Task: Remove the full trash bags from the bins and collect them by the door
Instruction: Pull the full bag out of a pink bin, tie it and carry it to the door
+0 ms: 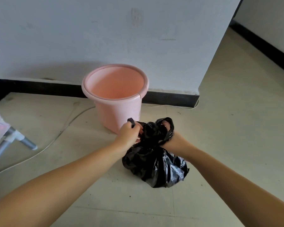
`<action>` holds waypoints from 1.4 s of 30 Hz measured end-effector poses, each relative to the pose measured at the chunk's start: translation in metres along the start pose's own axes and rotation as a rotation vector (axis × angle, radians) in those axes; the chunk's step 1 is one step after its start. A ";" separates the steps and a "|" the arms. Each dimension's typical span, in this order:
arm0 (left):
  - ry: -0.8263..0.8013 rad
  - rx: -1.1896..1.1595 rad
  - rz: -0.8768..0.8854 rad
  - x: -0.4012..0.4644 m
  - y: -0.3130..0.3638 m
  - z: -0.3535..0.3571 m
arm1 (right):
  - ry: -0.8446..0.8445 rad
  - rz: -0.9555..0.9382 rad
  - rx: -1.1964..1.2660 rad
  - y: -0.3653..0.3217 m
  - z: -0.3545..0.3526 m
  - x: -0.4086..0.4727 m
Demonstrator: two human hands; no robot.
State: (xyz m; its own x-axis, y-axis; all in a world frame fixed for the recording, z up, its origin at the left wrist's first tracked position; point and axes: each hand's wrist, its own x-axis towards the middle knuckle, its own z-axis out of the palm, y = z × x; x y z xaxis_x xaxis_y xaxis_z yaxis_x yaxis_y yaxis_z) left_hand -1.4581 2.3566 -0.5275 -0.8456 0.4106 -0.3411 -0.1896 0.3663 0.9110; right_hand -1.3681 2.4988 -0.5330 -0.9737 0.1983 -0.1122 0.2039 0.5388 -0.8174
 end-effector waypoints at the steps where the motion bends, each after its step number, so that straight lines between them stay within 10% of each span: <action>1: 0.011 -0.014 0.006 0.002 0.001 -0.004 | -0.056 0.000 0.036 -0.005 -0.007 -0.001; 8: 0.139 0.226 0.238 0.004 0.019 -0.026 | -0.472 0.069 0.250 -0.034 -0.048 -0.010; 12: 0.282 0.309 0.411 0.006 0.035 -0.043 | -0.330 0.169 0.579 -0.041 -0.060 -0.004; 18: 0.384 0.135 0.652 0.001 0.060 -0.058 | 0.355 -0.051 -0.023 -0.053 -0.045 0.004; 24: -0.057 -0.578 0.462 -0.017 0.087 -0.054 | 0.291 -0.262 0.746 -0.074 -0.062 0.003; 31: -0.289 0.032 0.696 -0.054 0.090 -0.022 | -0.179 -0.290 0.144 -0.078 -0.024 -0.004; 42: -0.149 0.507 0.724 -0.030 0.053 -0.031 | 0.033 0.129 0.350 -0.066 -0.018 -0.007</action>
State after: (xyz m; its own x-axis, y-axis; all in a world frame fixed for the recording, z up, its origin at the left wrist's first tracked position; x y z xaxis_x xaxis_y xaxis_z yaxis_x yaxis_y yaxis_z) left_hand -1.4586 2.3378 -0.4614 -0.5922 0.7756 0.2187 0.6380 0.2855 0.7151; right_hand -1.3731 2.4761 -0.4679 -0.9372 0.2758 -0.2136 0.2725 0.1965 -0.9419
